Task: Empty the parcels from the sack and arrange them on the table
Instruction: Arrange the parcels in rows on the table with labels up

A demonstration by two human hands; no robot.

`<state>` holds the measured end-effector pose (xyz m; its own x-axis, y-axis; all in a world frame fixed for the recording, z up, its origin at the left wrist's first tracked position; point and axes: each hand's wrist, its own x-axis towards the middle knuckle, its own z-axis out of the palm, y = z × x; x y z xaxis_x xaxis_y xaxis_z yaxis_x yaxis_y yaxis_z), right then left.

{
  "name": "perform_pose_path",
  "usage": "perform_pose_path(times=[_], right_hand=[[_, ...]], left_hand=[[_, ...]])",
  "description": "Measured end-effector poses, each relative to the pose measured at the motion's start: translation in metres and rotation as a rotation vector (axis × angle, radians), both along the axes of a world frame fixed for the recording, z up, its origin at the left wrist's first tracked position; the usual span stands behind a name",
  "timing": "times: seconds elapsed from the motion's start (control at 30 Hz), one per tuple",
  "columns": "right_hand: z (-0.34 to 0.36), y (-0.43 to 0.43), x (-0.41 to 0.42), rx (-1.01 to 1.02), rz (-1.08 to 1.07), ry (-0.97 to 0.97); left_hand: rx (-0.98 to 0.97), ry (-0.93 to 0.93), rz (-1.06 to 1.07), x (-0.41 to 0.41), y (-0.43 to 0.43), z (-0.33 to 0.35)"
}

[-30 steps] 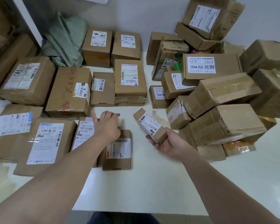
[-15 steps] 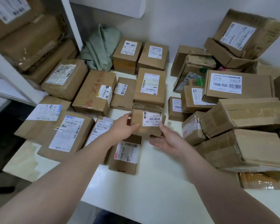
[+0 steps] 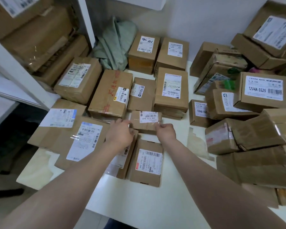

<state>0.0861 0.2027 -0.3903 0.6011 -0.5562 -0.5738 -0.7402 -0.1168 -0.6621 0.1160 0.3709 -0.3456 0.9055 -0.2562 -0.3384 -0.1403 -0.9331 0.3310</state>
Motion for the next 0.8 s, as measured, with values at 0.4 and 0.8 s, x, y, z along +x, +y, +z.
perform_pose_path(times=[0.4, 0.8], right_hand=[[0.066, 0.0, 0.004, -0.263, 0.208, 0.013], [0.256, -0.183, -0.095, -0.633, -0.178, -0.45]], left_hand=[[-0.261, -0.196, -0.012, 0.028, -0.041, 0.041], [-0.67, -0.385, -0.42, -0.045, -0.273, 0.204]])
